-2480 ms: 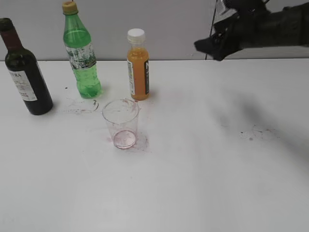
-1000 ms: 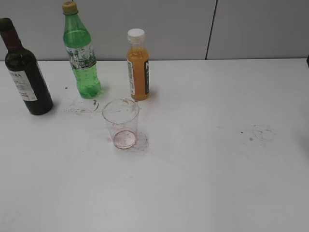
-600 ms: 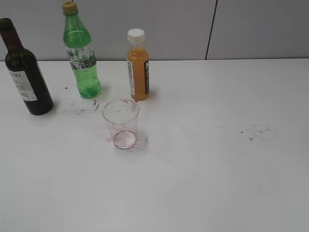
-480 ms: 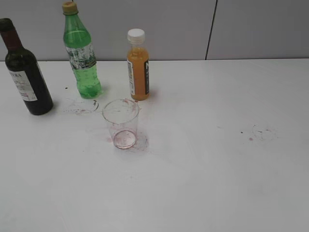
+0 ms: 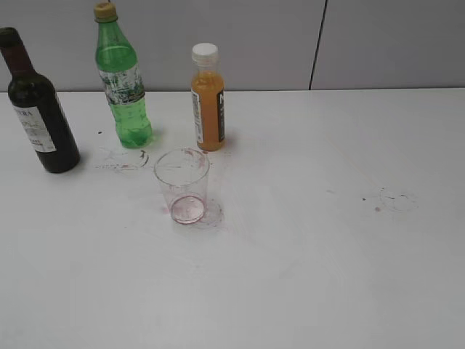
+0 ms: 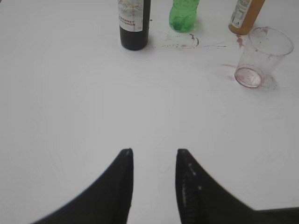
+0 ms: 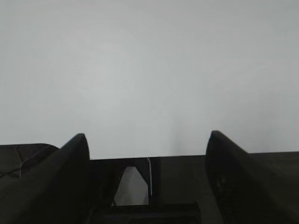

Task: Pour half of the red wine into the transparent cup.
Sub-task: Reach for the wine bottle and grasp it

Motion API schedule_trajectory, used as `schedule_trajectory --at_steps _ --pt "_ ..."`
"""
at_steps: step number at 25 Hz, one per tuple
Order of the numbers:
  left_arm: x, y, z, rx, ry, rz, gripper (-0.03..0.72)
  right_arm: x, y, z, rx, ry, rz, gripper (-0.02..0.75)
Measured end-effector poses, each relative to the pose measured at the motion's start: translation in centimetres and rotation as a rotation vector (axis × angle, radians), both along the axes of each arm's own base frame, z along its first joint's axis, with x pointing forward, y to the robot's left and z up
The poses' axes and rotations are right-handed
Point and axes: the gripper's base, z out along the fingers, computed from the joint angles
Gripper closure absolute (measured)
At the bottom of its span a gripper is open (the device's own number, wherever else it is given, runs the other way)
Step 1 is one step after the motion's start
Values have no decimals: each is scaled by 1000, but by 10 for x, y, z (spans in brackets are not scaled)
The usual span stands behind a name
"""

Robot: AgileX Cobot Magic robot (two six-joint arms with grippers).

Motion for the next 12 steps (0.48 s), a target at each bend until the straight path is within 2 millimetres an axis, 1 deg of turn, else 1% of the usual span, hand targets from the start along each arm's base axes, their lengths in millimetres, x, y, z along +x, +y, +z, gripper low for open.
schedule_trajectory --at_steps 5,7,12 --pt "0 0 0 0 0 0 456 -30 0 -17 -2 -115 -2 157" --pt "0 0 0 0 0 0 456 -41 1 -17 -3 -191 -4 157" --pt "0 0 0 0 0 0 456 -62 1 -9 -3 -359 -5 157"
